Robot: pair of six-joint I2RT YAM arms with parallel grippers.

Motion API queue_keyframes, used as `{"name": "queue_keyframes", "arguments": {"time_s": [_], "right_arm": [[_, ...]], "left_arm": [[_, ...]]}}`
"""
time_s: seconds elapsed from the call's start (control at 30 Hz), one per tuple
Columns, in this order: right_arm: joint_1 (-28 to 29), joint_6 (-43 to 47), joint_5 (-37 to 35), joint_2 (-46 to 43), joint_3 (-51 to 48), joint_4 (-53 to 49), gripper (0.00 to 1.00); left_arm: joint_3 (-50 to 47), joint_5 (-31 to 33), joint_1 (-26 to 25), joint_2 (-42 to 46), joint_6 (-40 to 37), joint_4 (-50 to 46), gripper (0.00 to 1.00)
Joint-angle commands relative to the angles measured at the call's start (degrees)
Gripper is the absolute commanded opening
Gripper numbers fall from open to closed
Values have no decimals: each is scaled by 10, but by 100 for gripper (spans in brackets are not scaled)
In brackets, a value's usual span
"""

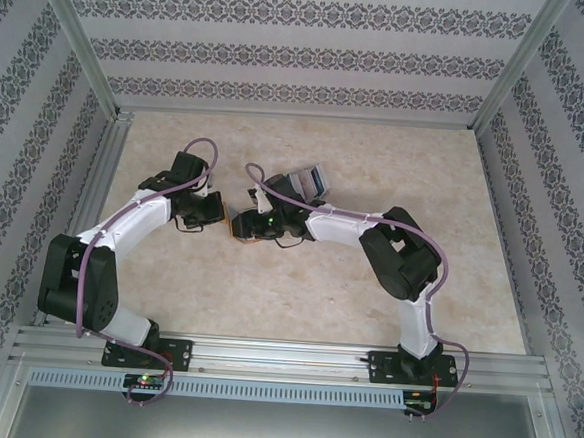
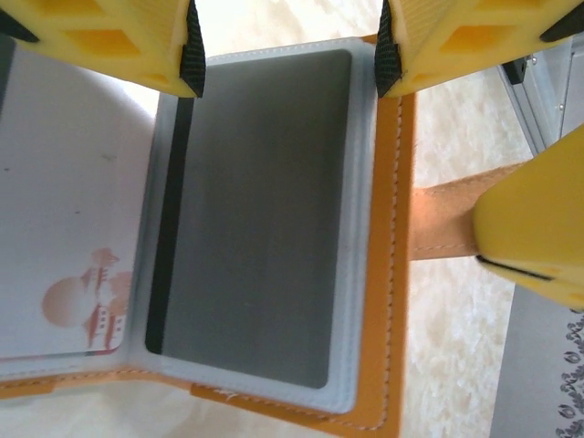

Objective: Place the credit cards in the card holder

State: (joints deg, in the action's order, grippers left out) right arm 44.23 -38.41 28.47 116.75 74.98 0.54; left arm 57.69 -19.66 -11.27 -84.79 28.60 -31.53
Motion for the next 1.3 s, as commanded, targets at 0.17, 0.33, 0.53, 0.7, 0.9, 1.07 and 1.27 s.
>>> {"name": "queue_keyframes", "arguments": {"time_s": [0.17, 0.33, 0.53, 0.7, 0.9, 1.07, 1.27], "right_arm": [[-10, 7, 3, 10, 17, -10, 52], [-11, 9, 1, 7, 14, -16, 49], [-13, 8, 4, 1, 11, -15, 47], [-13, 6, 20, 1, 16, -12, 46], [-14, 9, 36, 14, 33, -23, 49], [-16, 12, 36, 16, 33, -23, 47], [-17, 33, 25, 49, 77, -70, 53]], "left_arm": [[16, -1, -5, 11, -15, -15, 5], [13, 5, -5, 14, -17, -17, 5], [2, 14, -5, 16, -17, -15, 5], [-10, 25, -5, 12, -15, -12, 4], [-16, 26, -4, -1, -15, -5, 4], [-13, 25, -4, -2, -17, -8, 4], [-13, 23, -3, 5, -18, -4, 4]]}}
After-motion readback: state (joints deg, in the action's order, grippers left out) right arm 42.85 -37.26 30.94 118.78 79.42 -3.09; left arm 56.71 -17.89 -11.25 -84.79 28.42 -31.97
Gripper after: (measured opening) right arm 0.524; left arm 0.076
